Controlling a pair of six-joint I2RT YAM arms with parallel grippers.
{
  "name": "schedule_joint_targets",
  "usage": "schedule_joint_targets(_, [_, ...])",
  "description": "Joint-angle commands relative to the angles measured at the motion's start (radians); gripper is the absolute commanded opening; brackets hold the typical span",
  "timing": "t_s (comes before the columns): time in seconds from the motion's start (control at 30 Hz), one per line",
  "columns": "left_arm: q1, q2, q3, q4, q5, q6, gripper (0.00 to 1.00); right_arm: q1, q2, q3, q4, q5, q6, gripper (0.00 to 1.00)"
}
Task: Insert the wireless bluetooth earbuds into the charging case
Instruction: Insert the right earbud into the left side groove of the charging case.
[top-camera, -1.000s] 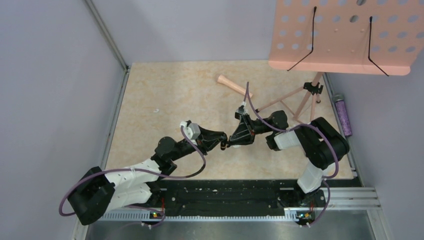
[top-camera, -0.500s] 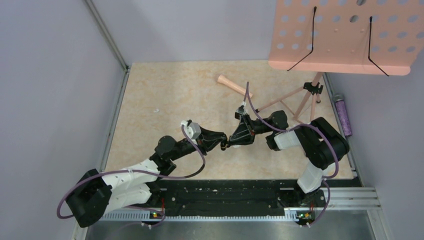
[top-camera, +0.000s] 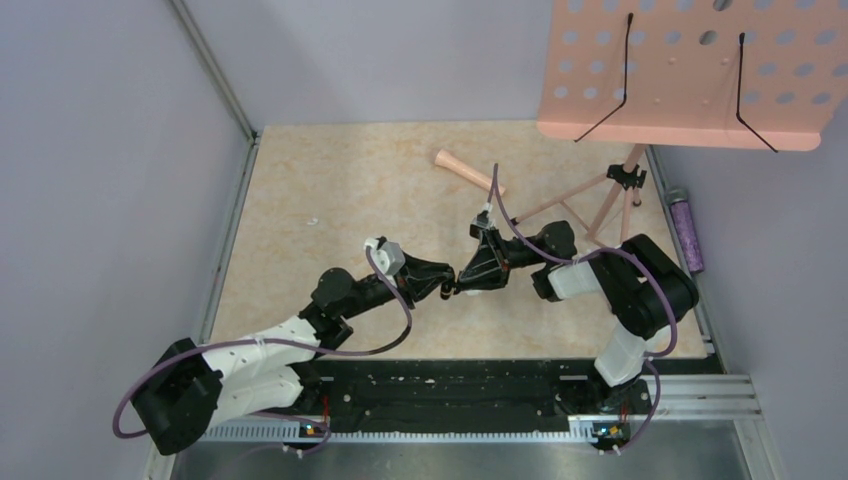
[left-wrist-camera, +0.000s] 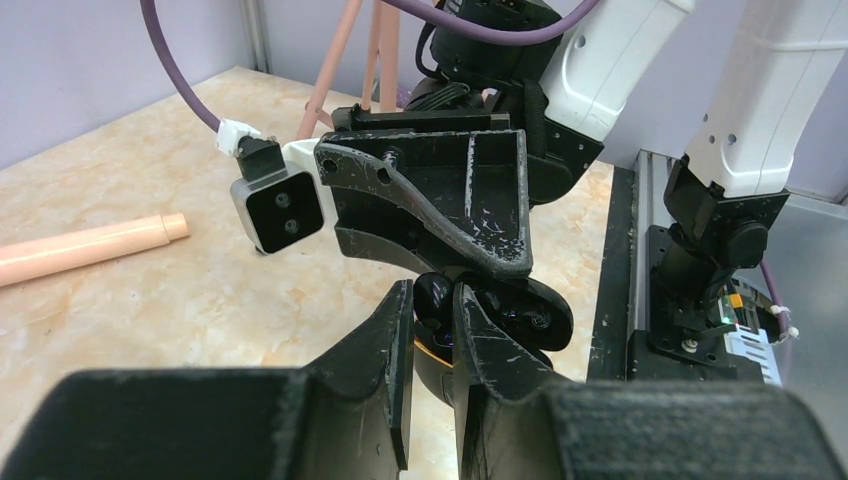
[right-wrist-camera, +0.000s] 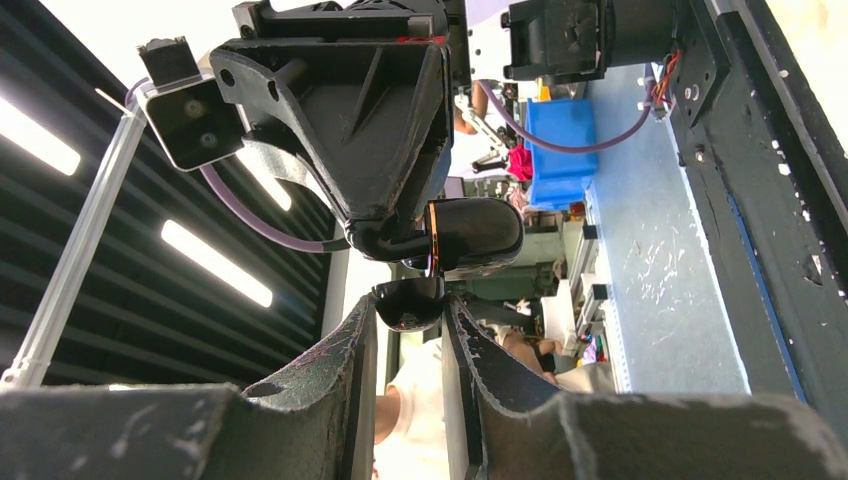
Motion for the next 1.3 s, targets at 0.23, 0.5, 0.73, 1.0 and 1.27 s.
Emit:
schedule_joint_targets(0.23, [-0.004, -0.042, 0.045, -0.12, -0.008, 0.0, 0.0, -0.01, -0.041, 0.042, 0.217, 0.054, -0.032, 0.0])
schedule_joint_targets(0.5, [-0.003, -0.043, 0.067, -0.181, 0.038, 0.015, 0.0, -0.012, -0.059, 0.073, 0.137, 0.026, -0.09, 0.0])
schedule_joint_targets(0.73, [-0.003, -0.06, 0.069, -0.202, -0.021, 0.016, 0.0, -0.018, -0.062, 0.08, 0.106, 0.028, -0.115, 0.0])
schedule_joint_targets(1.0, [-0.003, -0.08, 0.056, -0.221, -0.044, 0.053, 0.0, -0.022, -0.076, 0.08, 0.125, 0.033, -0.105, 0.0])
schedule_joint_targets(1.27, [-0.003, -0.032, 0.099, -0.258, 0.028, 0.044, 0.0, -0.022, -0.075, 0.09, 0.13, 0.036, -0.102, 0.0])
